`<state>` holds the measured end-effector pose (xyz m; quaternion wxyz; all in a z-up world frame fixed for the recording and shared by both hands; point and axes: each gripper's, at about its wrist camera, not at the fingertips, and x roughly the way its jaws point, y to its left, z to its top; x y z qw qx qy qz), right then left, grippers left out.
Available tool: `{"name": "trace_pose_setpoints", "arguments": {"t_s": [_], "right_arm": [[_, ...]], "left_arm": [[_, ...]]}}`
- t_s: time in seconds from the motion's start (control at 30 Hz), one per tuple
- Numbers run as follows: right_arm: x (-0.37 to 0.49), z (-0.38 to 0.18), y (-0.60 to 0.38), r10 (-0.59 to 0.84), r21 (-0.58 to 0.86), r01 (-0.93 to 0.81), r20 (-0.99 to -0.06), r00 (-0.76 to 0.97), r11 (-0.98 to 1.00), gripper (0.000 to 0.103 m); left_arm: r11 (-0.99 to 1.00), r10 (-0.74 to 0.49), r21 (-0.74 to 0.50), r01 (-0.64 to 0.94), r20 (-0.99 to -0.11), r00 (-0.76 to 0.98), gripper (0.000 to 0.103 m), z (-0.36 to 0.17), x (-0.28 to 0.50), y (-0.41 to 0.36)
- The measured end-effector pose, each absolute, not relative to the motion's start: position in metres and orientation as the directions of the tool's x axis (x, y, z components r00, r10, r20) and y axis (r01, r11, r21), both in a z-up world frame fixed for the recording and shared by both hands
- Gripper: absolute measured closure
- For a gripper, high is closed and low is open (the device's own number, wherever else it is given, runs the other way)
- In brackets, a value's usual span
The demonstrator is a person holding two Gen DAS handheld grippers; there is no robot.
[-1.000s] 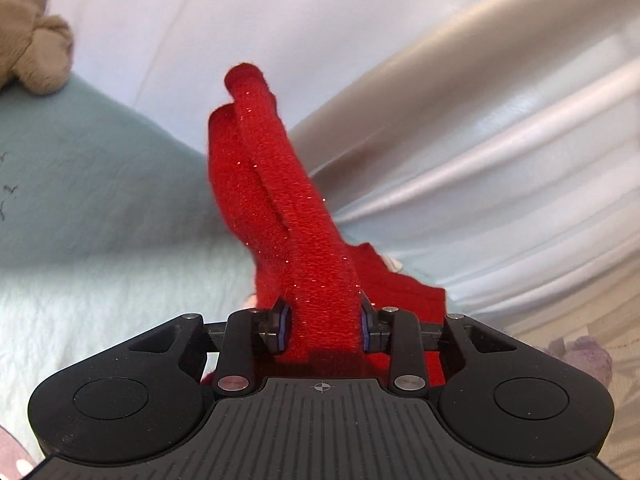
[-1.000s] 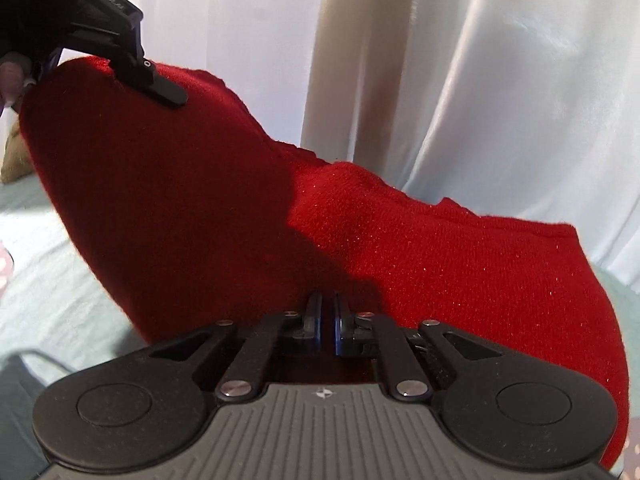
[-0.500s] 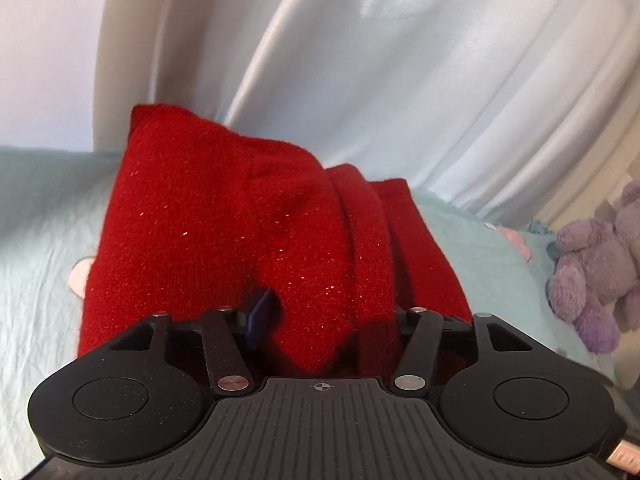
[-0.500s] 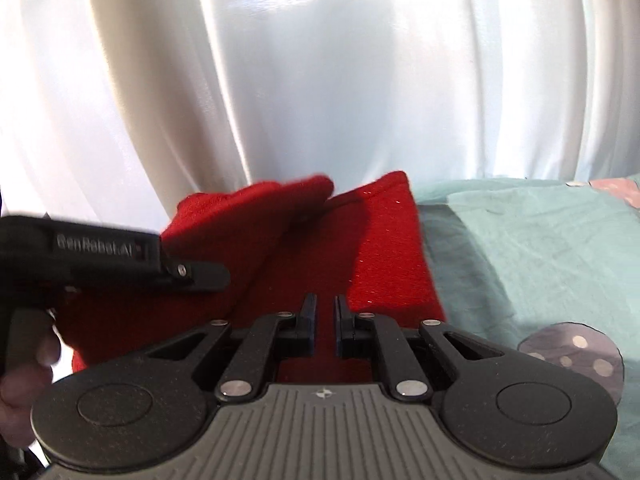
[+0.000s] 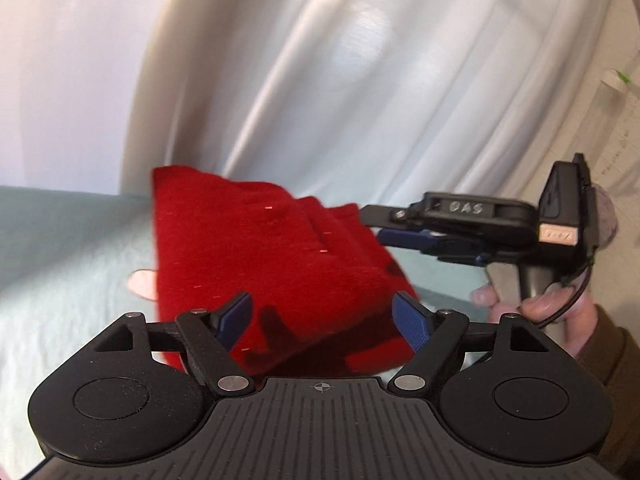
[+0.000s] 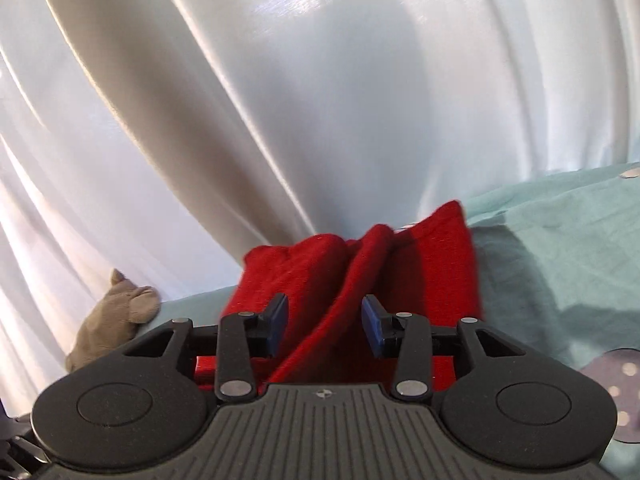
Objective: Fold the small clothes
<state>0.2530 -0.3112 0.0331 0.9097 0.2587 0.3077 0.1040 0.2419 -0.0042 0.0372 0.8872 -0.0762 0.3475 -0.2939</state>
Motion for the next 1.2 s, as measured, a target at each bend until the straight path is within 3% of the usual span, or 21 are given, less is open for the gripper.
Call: {"name": "trace_pose_setpoints", "arguments": {"t_s": [0.13,0.27,0.3,0.37,0.6,0.73,0.8,0.9,0.97,1.03,1.2], "right_arm": [[0.285,0.037,-0.295,0.484,0.630,-0.080,-0.501,0.718,0.772,0.036],[0.325,0.010,-0.270,0.538,0.650,-0.027,-0.605,0.586,0.760,0.034],[0.330,0.000,-0.265,0.556,0.660,-0.018,-0.617,0.557,0.751,0.036],[0.334,-0.013,-0.258,0.546,0.643,-0.009,-0.642,0.538,0.766,0.075],[0.284,0.023,-0.261,0.423,0.492,-0.126,-0.558,0.714,0.861,0.079],[0.278,0.006,-0.274,0.339,0.431,-0.054,-0.620,0.708,0.901,0.079],[0.283,-0.016,-0.284,0.331,0.440,-0.009,-0.663,0.671,0.898,0.076],[0.282,-0.015,-0.297,0.360,0.492,0.009,-0.650,0.669,0.871,0.068],[0.278,-0.004,-0.308,0.314,0.475,0.036,-0.635,0.706,0.879,0.044],[0.281,-0.004,-0.318,0.305,0.477,0.049,-0.634,0.710,0.878,0.042],[0.304,-0.037,-0.335,0.526,0.695,0.057,-0.592,0.610,0.716,0.039]], "left_arm": [[0.875,-0.481,-0.309,0.372,-0.642,0.597,0.021,0.018,0.254,0.014],[0.894,-0.445,-0.299,0.333,-0.669,0.595,0.021,0.007,0.262,0.022],[0.897,-0.440,-0.296,0.329,-0.671,0.597,0.021,0.006,0.263,0.022],[0.905,-0.424,-0.297,0.303,-0.673,0.606,0.021,0.008,0.268,0.027],[0.904,-0.428,-0.310,0.295,-0.649,0.628,0.021,0.011,0.290,0.028],[0.861,-0.509,-0.396,0.319,-0.691,0.514,0.019,-0.014,0.311,0.008],[0.834,-0.552,-0.456,0.311,-0.690,0.468,0.019,-0.022,0.317,0.003],[0.840,-0.542,-0.435,0.324,-0.692,0.478,0.019,-0.024,0.318,-0.001],[0.843,-0.537,-0.426,0.327,-0.693,0.481,0.019,-0.025,0.317,-0.001],[0.842,-0.540,-0.435,0.320,-0.693,0.478,0.019,-0.027,0.317,0.000],[0.848,-0.530,-0.424,0.318,-0.697,0.483,0.017,-0.027,0.319,-0.005]]}}
